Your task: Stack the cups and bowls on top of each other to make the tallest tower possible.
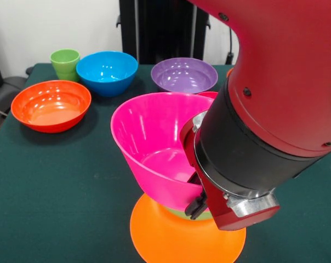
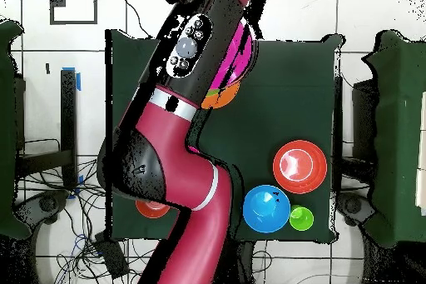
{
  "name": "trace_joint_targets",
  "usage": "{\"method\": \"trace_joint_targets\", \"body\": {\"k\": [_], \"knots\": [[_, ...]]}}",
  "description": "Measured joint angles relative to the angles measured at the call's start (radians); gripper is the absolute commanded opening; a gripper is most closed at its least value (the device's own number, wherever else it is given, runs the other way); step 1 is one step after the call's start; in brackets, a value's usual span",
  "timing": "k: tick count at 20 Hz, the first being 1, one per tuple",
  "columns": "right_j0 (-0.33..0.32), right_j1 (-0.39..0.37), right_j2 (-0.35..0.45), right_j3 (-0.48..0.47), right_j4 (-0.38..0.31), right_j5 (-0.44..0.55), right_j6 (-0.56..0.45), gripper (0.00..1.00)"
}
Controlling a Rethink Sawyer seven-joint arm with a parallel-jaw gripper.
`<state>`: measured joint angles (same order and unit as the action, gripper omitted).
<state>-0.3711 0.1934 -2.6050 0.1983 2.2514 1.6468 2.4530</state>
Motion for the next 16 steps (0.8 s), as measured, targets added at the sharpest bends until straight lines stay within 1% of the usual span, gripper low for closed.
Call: {"method": "trace_joint_targets", "body": {"k": [6,16], "knots": [[0.001,0.006,0.007,0.002,-0.003,0.0,0.0,0.0],[0.003,0.033,0.044,0.004,-0.027,0.0,0.0,0.0]]}}
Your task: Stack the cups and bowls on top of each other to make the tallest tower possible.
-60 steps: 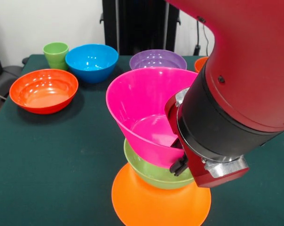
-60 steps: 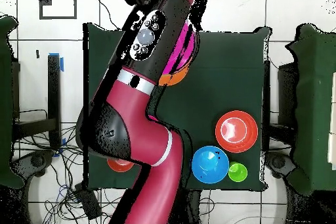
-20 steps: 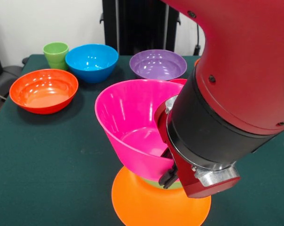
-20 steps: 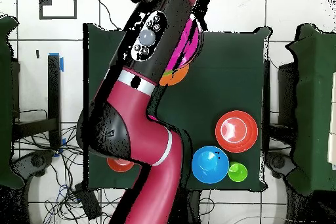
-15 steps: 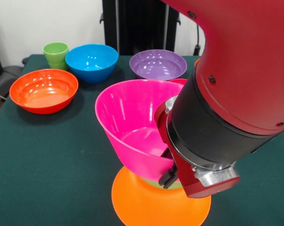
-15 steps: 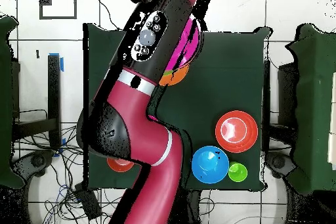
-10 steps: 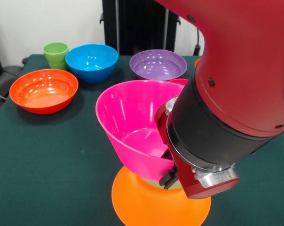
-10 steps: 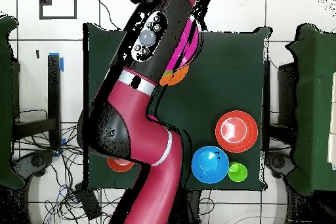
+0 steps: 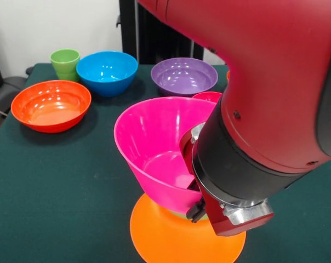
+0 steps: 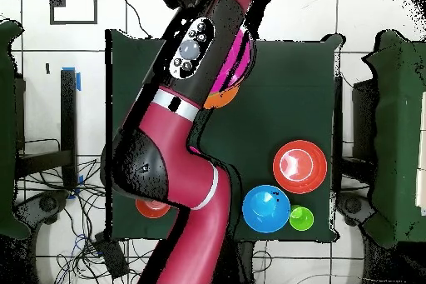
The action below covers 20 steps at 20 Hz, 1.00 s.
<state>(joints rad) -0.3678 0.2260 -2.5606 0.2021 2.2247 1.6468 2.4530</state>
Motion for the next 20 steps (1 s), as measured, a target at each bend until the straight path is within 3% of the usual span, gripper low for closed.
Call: {"method": "trace_joint_targets", "body": {"k": [20], "knots": [[0.001,0.01,0.023,0.001,-0.002,0.0,0.0,0.0]]}}
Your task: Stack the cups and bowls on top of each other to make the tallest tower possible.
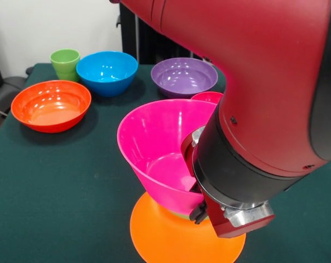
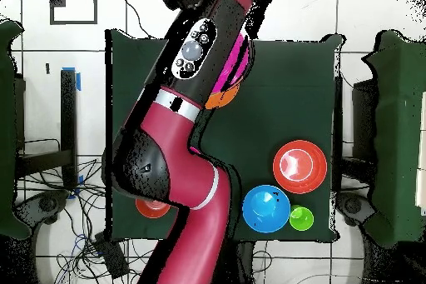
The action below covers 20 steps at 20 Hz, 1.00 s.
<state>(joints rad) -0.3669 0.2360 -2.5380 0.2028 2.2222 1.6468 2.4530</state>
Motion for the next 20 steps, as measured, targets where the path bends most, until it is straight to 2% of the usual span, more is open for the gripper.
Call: {"method": "trace_joint_targets", "body": {"k": [5,20], "knots": [[0.003,0.001,0.009,0.006,-0.018,0.0,0.0,0.0],[0.036,0.015,0.122,0.034,-0.163,0.0,0.0,0.0]]}}
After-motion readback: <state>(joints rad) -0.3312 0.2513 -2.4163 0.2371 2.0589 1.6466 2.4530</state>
